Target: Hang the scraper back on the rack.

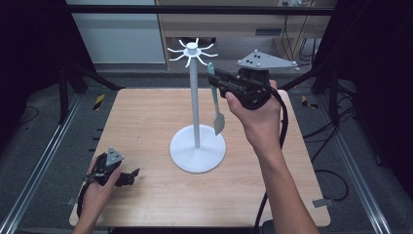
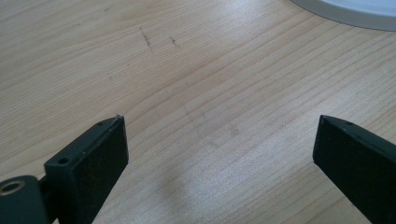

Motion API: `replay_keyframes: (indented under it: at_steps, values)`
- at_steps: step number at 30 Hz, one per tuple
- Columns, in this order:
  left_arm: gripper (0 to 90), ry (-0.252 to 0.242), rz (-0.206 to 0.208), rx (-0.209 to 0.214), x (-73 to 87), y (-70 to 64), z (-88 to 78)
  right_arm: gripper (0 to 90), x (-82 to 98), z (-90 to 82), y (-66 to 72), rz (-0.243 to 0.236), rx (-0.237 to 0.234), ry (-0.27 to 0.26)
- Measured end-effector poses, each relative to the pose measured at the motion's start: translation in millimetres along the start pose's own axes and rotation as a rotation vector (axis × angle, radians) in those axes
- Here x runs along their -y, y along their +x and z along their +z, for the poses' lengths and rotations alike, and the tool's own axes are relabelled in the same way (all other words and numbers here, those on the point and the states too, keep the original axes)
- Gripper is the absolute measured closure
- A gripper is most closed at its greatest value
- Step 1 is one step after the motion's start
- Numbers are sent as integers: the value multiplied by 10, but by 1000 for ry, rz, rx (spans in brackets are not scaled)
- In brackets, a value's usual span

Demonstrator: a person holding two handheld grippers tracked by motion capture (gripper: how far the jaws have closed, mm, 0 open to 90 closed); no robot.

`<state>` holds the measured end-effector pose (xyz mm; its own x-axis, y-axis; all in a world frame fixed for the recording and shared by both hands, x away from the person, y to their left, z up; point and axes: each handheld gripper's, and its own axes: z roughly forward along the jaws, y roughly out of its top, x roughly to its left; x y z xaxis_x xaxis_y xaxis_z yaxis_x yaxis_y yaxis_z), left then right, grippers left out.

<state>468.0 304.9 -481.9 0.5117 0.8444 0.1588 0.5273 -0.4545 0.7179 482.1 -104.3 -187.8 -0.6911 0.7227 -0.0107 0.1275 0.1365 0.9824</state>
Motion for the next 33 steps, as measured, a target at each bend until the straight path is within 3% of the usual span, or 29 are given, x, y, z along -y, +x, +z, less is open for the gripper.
replay_keyframes:
  at_steps: [33]
  values:
    - [30, -2, 1, 3, -2, -12, 8, 745, -39, 153, -3, 8, 1, 19]
